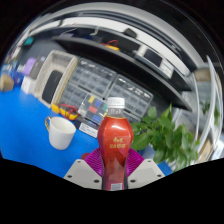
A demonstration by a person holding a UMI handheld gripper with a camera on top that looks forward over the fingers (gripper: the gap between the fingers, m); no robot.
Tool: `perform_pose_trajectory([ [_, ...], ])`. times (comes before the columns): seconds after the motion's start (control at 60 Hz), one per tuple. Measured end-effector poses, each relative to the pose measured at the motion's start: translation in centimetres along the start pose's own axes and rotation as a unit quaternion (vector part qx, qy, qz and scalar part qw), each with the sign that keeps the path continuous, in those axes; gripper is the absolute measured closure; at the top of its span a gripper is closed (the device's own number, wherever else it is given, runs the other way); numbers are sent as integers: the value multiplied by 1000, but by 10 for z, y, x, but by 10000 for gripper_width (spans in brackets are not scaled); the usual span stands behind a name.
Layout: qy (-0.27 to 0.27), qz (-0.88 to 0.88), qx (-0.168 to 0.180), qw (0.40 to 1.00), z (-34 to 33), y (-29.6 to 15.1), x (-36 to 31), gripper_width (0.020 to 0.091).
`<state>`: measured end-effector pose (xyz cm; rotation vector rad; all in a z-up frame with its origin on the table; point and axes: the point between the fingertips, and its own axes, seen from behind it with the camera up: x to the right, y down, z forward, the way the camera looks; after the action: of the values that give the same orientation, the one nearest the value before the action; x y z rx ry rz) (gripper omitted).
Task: Pour water
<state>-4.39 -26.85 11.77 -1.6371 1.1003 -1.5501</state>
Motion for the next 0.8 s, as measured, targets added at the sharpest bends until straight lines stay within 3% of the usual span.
perform_pose_trajectory([
  [0.117, 9, -166, -8, 986, 27, -10, 4, 852],
  [0.283, 23, -368, 9, 930, 60, -37, 6, 856],
  [0.45, 29, -535, 31, 844, 75, -61, -1, 849],
  [0.8, 52, -742, 61, 665, 93, -69, -22, 849],
])
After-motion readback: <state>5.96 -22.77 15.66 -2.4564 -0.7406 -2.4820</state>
